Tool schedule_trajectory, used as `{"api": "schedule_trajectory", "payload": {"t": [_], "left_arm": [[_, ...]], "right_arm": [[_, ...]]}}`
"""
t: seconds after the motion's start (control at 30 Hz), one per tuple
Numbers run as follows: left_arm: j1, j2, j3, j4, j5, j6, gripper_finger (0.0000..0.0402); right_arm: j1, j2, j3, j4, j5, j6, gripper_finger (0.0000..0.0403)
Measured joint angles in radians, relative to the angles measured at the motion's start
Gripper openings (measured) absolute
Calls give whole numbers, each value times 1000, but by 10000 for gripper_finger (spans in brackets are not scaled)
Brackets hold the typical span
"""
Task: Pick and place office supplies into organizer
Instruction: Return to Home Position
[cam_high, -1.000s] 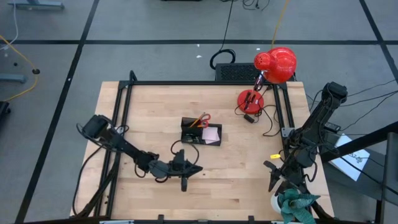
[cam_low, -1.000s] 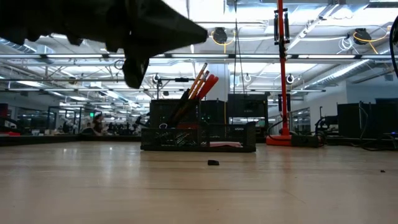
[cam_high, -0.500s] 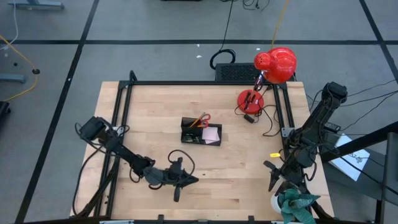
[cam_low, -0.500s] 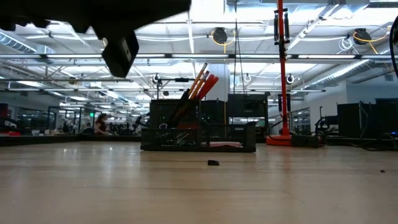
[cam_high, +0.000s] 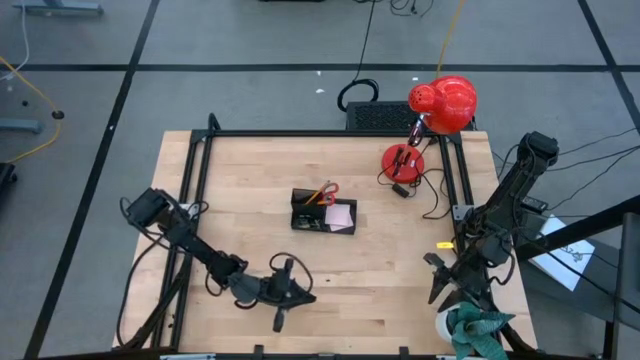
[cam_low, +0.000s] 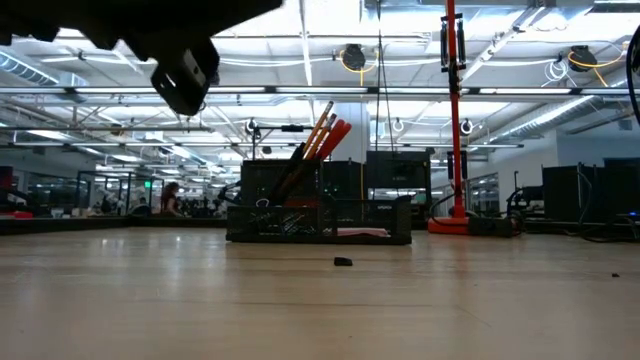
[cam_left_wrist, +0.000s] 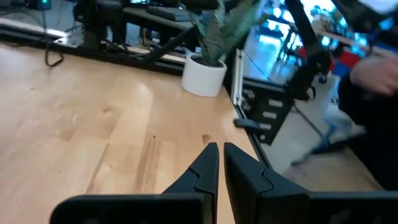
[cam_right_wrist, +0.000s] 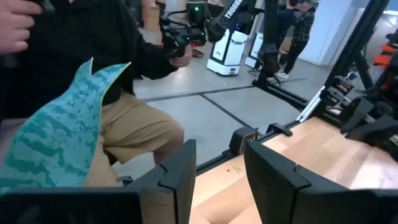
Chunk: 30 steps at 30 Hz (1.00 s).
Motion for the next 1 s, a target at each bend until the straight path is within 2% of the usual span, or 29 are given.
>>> {"api": "schedule_trajectory", "payload": {"t": [0.17,0.27,0.57,0.67,0.8,0.9,1.0], "left_arm": [[39,0,0,11,39,-123,31],[55,0,0,11,76,-128,31],[85,0,0,11,86,66,31],[79,-8,0,10,109,179,31],[49,-95,1,-30,128,366,31],[20,-204,-1,-196,126,501,31],[19,-322,-1,-333,125,613,31]], "right_arm": [[0,0,0,0,32,-53,128],[0,0,0,15,91,-11,128],[0,0,0,62,341,46,128],[0,1,0,96,343,72,128],[-45,-7,2,183,349,41,121],[-132,-35,6,168,264,45,88],[-253,-63,6,139,166,87,36]]}}
